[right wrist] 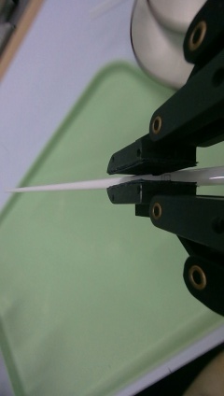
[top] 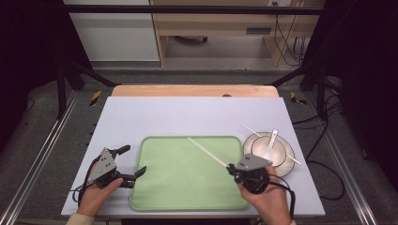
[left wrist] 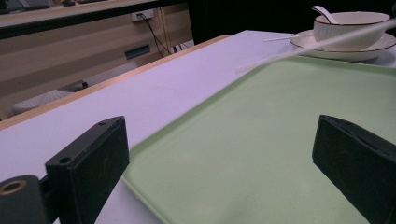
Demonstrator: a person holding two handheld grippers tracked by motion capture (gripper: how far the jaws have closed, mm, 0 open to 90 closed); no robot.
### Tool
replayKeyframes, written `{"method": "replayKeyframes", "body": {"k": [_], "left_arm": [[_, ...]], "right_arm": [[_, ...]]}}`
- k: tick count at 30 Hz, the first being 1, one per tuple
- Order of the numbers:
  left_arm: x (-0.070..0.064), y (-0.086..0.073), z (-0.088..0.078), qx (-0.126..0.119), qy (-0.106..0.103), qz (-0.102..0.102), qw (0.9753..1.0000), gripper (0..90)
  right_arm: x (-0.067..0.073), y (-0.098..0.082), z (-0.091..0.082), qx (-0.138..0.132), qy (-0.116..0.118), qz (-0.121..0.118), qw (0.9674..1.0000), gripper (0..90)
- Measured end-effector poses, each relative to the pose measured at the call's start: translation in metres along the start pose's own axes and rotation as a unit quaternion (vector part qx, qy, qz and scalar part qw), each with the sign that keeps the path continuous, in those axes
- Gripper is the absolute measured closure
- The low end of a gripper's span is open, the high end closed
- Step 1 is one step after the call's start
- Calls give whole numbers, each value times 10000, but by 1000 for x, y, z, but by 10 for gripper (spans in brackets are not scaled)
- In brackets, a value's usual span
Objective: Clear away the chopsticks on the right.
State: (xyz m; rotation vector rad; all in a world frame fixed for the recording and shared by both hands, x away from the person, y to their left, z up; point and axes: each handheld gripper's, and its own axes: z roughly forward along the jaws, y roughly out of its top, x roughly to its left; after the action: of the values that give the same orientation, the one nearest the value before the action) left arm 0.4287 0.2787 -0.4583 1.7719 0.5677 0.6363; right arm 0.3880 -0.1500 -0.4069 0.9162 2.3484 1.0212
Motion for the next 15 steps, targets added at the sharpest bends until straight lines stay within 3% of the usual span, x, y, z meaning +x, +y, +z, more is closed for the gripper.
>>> {"method": "replayKeyframes", "body": {"k": [3,6,10,15], "left_arm": [[0,0,0,-24,-6,-11,10000,34],[0,0,0,-9,-4,10,10000,34],[1,0,0,4,-4,10,10000,34],[0,0,0,-28,-13,-7,10000,34]], "right_arm": [[16,-8,16,62,181,104,9998,844],[24,-13,25,139,181,298,9993,843],[36,-20,36,363,148,355,9986,842],[40,-26,45,492,228,422,9976,840]]}}
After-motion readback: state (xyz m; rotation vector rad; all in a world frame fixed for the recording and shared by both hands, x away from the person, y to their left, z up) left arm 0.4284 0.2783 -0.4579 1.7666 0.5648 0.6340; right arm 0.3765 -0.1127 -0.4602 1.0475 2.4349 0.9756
